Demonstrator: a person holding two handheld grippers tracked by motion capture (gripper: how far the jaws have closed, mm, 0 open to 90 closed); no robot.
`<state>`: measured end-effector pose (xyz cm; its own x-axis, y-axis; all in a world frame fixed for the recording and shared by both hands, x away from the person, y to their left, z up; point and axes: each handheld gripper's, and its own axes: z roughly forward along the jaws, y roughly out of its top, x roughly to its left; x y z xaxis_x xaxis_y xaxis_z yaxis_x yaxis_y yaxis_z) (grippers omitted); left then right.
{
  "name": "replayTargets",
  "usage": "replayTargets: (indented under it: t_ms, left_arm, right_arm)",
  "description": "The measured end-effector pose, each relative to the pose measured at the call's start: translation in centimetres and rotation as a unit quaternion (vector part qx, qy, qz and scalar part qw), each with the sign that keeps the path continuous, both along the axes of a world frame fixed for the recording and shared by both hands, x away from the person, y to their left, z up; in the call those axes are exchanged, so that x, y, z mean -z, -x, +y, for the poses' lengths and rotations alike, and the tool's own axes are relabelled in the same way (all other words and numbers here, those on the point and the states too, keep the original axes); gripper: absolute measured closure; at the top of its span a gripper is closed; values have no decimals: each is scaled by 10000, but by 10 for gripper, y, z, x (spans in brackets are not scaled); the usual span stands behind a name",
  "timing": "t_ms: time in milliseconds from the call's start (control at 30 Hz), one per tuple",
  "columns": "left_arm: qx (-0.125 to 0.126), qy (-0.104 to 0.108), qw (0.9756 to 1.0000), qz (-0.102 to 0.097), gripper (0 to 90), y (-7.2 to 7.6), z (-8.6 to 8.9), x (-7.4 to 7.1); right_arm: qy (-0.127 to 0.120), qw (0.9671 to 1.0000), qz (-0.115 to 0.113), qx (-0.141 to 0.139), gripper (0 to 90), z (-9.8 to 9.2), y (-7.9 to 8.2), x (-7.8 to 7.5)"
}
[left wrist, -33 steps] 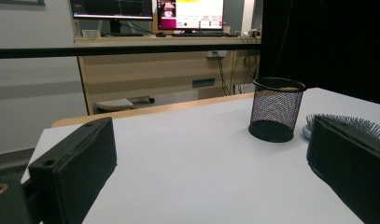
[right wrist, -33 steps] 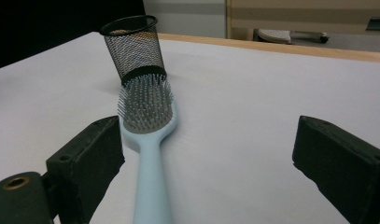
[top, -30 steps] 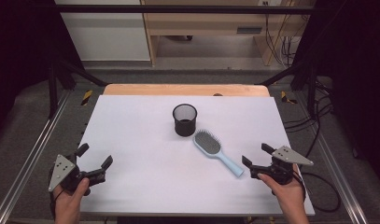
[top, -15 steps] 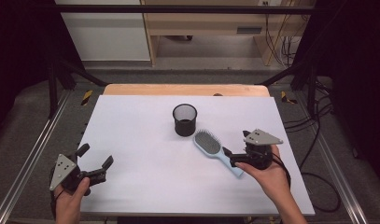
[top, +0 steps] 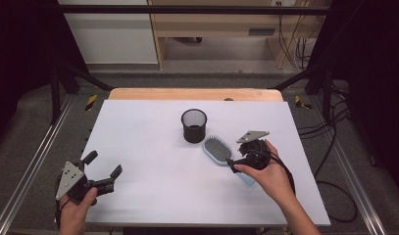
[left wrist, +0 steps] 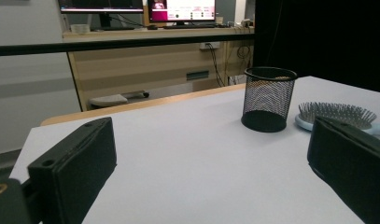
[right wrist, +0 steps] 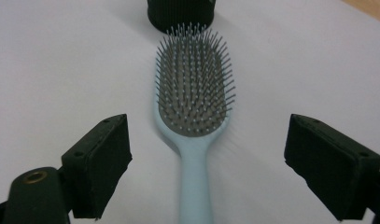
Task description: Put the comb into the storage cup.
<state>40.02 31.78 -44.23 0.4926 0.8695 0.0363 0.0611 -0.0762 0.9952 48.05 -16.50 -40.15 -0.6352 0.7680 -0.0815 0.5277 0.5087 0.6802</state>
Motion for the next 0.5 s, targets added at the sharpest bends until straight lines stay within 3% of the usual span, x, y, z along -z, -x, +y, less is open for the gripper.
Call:
replayTargets:
  t_ms: [133,200,300,367,500]
  left_arm:
    - [91,-62,9999,17,13,0,-4,0]
    - [112,-74,9999,24,13,0,-5,0]
    - [132,-73,9999,37,12,0,-5,1]
    - [135,-72,9999,47,13,0,-5,1]
    - [142,-83,9998,66,13,-1,-5,1]
  right_arm:
    - [137,9996,228,-17,177,1,-5,11]
    - [133,9996,253,-10,180,2,-5,12]
    - [112,9983,569,-3,219,0,-9,21]
    - [98,9980,622,-4,228,0,-10,22]
    - [121,9964,838,-3,325,-1,-14,30]
